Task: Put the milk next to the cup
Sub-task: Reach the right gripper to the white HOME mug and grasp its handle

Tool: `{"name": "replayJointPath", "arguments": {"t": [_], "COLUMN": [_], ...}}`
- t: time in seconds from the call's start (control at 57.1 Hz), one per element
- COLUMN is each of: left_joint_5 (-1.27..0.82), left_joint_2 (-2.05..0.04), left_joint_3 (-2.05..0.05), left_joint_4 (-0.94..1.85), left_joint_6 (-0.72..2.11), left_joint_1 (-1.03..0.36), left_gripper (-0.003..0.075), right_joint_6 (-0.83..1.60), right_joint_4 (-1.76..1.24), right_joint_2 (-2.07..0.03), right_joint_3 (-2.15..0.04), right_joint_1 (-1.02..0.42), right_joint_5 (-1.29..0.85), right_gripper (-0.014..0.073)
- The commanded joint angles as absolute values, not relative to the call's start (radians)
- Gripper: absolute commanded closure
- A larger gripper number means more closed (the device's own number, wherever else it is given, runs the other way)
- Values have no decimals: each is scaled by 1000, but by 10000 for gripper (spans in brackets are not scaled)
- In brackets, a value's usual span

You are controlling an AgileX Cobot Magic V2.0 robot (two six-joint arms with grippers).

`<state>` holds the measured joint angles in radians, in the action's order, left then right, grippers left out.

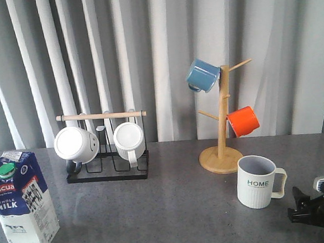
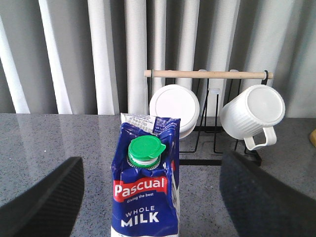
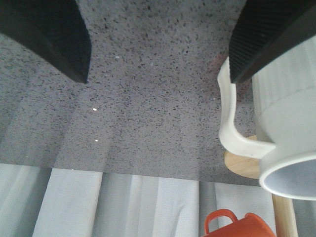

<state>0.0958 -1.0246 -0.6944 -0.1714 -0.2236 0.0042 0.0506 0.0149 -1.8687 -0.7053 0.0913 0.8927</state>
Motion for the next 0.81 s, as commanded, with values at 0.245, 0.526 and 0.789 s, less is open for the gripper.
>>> {"name": "replayJointPath", "arguments": {"t": [0.245,0.526,0.789], "left_joint_5": [165,165,165], "left_joint_2": [-1012,-1012,-1012], "left_joint_3": [-729,-729,-729], "left_joint_4": [-169,-169,-169], "left_joint_6": [-223,-223,-223], "left_joint_1": [-2,-2,-2], "left_gripper": [185,185,185], "right_joint_6": [-9,-48,-62], "right_joint_4": [67,123,114], "right_joint_2": [-1847,-1874,-1927], "right_joint_3": [-767,-796,-840], "right_joint_1": [93,93,93], "right_joint_5": [973,961,953], "right_gripper": [41,41,41]}}
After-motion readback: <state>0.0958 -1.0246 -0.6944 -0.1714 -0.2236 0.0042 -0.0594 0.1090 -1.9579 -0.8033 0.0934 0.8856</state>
